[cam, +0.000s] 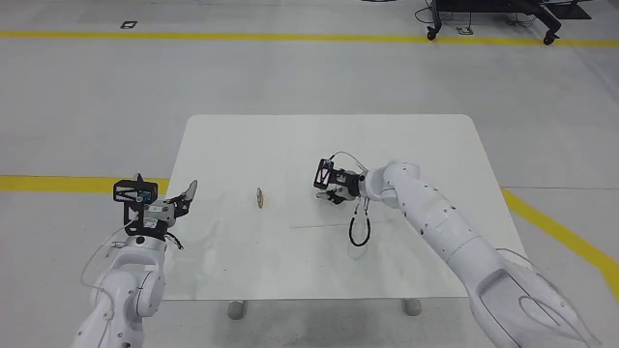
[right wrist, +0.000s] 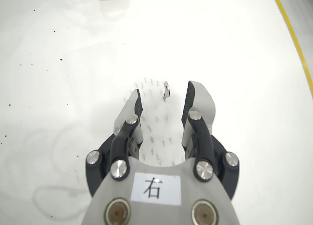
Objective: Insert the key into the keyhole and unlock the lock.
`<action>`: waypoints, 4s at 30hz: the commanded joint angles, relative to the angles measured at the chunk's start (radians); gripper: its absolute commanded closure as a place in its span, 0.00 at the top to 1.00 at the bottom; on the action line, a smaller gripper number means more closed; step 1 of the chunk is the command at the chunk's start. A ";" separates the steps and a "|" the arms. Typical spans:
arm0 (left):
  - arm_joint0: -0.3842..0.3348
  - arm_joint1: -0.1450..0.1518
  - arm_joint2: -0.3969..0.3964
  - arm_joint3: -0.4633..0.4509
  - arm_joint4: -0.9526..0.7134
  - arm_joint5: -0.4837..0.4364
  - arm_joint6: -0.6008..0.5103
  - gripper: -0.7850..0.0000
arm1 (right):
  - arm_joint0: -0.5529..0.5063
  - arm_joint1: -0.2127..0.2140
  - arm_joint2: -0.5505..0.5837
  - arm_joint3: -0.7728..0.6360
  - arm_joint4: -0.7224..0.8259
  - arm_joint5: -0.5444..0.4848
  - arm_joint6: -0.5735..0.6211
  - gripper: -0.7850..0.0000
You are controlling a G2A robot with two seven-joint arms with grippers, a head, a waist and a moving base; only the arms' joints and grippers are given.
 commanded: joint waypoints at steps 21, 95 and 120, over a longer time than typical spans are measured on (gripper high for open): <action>0.000 0.000 0.000 0.000 0.000 0.000 0.000 1.00 | 0.028 -0.009 -0.031 0.095 -0.091 -0.014 -0.274 0.00; -0.449 0.013 0.412 0.409 -1.405 -1.012 -0.558 1.00 | -0.195 0.154 -0.180 -0.248 0.467 -0.254 -0.954 0.00; -0.466 0.013 0.380 0.401 -1.477 -1.012 -0.808 0.36 | -0.017 0.183 -0.493 -0.223 0.758 -0.254 -0.970 0.00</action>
